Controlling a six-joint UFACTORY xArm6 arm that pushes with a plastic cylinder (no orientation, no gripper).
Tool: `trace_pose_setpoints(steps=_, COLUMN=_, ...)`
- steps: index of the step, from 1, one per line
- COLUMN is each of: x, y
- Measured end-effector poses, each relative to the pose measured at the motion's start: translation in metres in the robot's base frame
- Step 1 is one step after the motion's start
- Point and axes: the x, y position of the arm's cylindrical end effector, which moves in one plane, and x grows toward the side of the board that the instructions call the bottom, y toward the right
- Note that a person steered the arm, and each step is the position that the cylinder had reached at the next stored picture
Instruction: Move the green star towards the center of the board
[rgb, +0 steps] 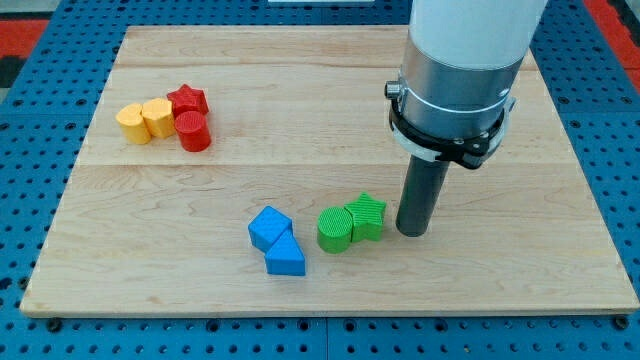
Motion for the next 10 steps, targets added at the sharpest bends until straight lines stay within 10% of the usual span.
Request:
trace_pose_setpoints(steps=3, x=0.054, y=-0.004)
trace_pose_setpoints(steps=9, x=-0.054, y=-0.075)
trace_pose_setpoints(steps=10, x=-0.016, y=-0.042)
